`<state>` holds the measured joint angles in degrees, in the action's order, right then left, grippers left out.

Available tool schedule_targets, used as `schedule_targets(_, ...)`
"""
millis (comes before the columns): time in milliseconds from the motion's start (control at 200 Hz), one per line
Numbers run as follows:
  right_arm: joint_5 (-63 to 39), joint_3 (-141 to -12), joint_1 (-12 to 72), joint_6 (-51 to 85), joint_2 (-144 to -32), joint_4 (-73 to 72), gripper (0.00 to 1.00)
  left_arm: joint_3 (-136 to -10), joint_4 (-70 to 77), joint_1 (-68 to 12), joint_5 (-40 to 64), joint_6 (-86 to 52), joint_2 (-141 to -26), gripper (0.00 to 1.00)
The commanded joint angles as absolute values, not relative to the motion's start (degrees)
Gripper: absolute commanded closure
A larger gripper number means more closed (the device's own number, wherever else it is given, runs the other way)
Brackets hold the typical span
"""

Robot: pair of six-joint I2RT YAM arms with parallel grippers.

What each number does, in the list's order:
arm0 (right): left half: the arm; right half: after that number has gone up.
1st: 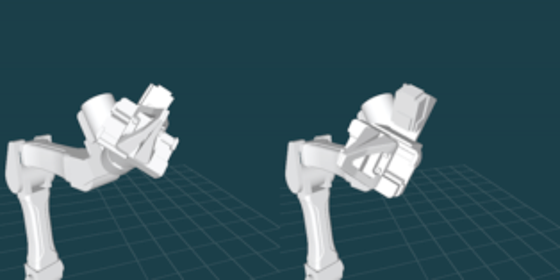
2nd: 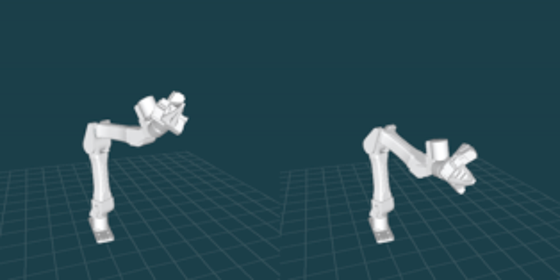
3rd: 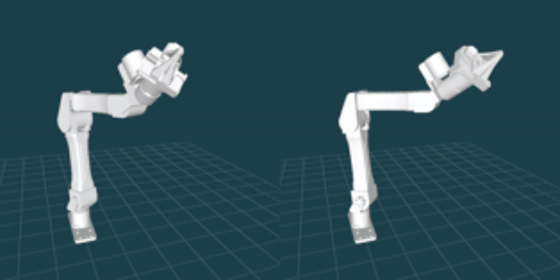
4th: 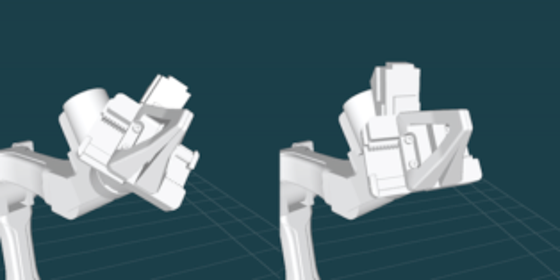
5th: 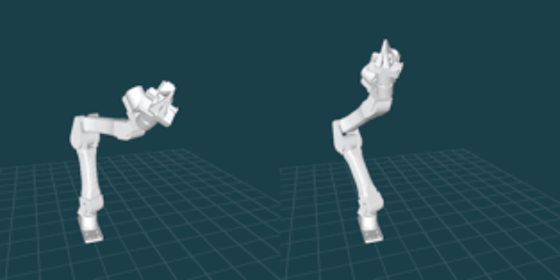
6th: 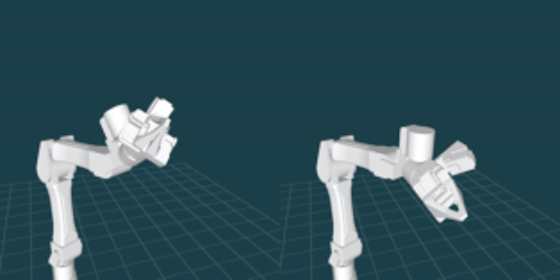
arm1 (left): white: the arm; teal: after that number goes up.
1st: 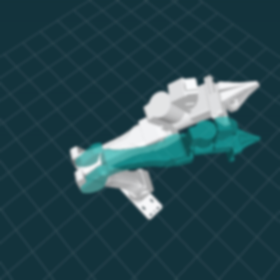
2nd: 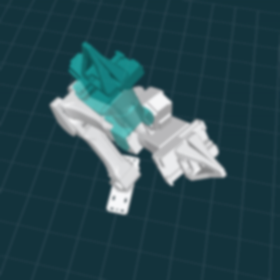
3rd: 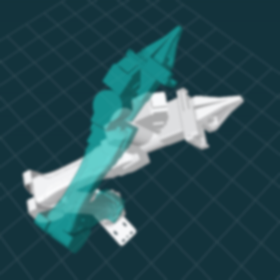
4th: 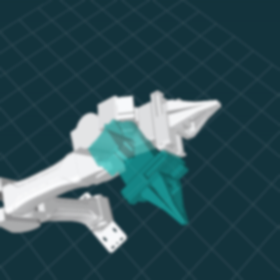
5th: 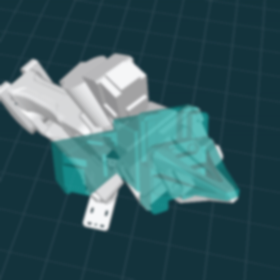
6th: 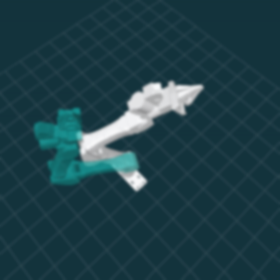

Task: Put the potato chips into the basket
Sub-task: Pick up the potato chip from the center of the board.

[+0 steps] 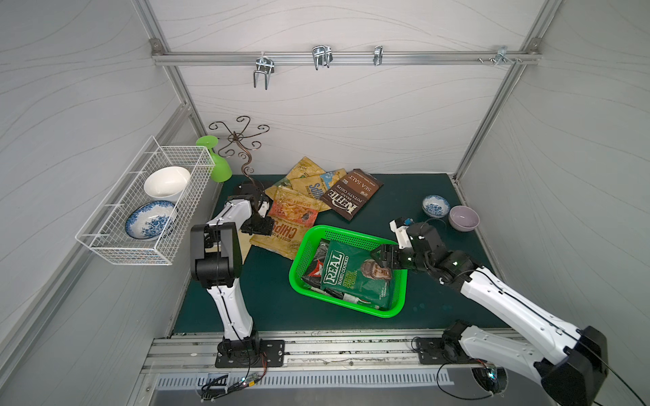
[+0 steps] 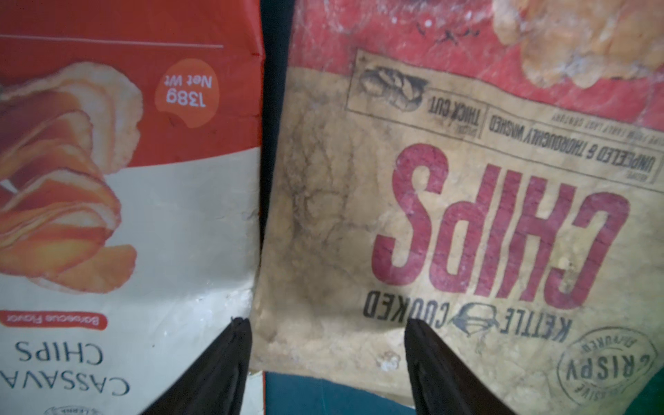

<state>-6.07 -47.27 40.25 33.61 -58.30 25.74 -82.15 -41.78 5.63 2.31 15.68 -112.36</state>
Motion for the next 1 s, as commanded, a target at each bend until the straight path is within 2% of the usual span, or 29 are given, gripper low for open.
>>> schedule_targets(0, -6.2, -47.6, 40.8, 33.8, -57.4, 25.2, 0.22, -85.7, -43.1, 6.0, 3.5, 17.3, -114.5, 0.32)
schedule_targets(295, -5.1, -48.6, 41.7, 33.5, -57.8, 25.9, 0.23, -88.8, -46.7, 6.0, 5.0, 18.7, -118.1, 0.36)
schedule_targets(380, -5.0, -48.7, 41.9, 33.5, -58.0, 25.9, 0.23, -89.1, -47.9, 6.1, 5.6, 19.3, -118.6, 0.44)
schedule_targets(430, -5.0, -48.8, 42.0, 33.5, -58.2, 25.9, 0.23, -89.0, -48.0, 6.1, 5.6, 19.4, -118.8, 0.52)
schedule_targets(510, -4.9, -49.0, 42.2, 33.6, -58.4, 26.0, 0.23, -88.5, -47.9, 6.1, 5.5, 19.8, -118.7, 0.54)
schedule_targets(575, -4.8, -49.2, 42.4, 33.6, -58.6, 26.1, 0.23, -88.1, -47.7, 6.2, 5.3, 19.8, -118.6, 0.62)
schedule_targets(640, -4.7, -49.3, 42.6, 33.6, -58.6, 26.0, 0.23, -87.7, -47.3, 6.1, 5.1, 19.8, -118.2, 0.64)
schedule_targets(720, -4.4, -49.4, 42.9, 33.6, -58.6, 26.0, 0.23, -87.2, -46.8, 6.2, 4.6, 19.8, -117.3, 0.72)
schedule_targets(805, -4.3, -49.6, 43.1, 33.6, -58.6, 26.3, 0.23, -86.6, -45.9, 6.1, 3.8, 19.7, -116.0, 0.73)
schedule_targets(911, -4.0, -49.8, 43.3, 33.6, -58.5, 26.5, 0.23, -86.0, -45.1, 6.1, 2.6, 19.9, -114.2, 0.82)
schedule_targets(971, -3.8, -49.8, 43.4, 33.6, -58.4, 26.5, 0.23, -85.8, -45.1, 6.1, 2.4, 20.0, -113.3, 0.83)
schedule_targets(991, -3.7, -49.8, 43.4, 33.7, -58.3, 26.5, 0.23, -85.7, -45.1, 6.1, 2.4, 20.0, -113.1, 0.87)
